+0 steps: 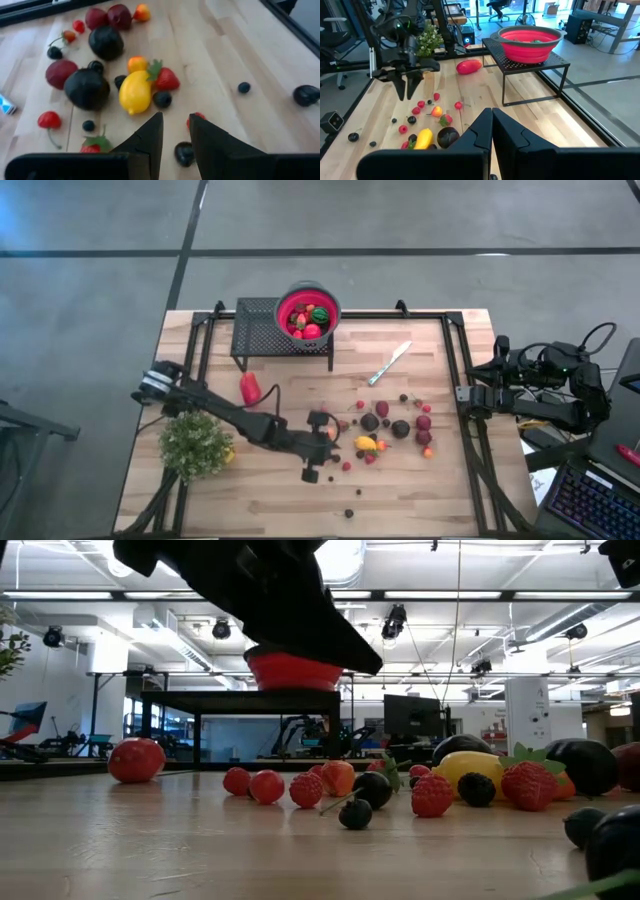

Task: Pick & Place Fruit
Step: Put the red raspberry into the red gray strainer bowl on the shelf

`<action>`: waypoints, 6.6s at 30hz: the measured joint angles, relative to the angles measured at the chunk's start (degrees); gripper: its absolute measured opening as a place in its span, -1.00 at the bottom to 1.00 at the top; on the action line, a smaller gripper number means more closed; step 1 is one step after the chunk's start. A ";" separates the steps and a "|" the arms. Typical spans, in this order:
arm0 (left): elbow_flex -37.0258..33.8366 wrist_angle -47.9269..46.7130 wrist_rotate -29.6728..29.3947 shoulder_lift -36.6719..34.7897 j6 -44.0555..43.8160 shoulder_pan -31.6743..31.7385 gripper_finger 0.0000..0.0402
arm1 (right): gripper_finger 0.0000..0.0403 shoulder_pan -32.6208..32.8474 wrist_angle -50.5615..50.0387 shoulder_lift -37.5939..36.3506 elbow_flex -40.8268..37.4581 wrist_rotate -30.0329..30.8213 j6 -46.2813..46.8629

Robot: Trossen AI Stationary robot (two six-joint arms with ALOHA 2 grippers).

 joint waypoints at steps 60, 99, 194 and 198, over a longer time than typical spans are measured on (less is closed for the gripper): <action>5.79 -19.50 -10.22 -3.83 -6.56 -7.33 -0.33 | -0.96 0.01 0.00 -0.01 -0.01 0.00 -0.08; 5.77 -25.42 -9.35 1.19 -17.27 -6.15 -0.43 | -0.96 0.01 -0.01 -0.02 -0.01 -0.01 0.02; -17.44 -9.06 7.63 -7.13 -7.21 7.49 -0.50 | -0.96 0.01 -0.02 -0.01 -0.01 -0.01 -0.07; -17.40 -9.05 7.61 -7.13 -7.29 7.51 -0.48 | -0.96 0.00 0.00 -0.02 0.00 0.00 -0.07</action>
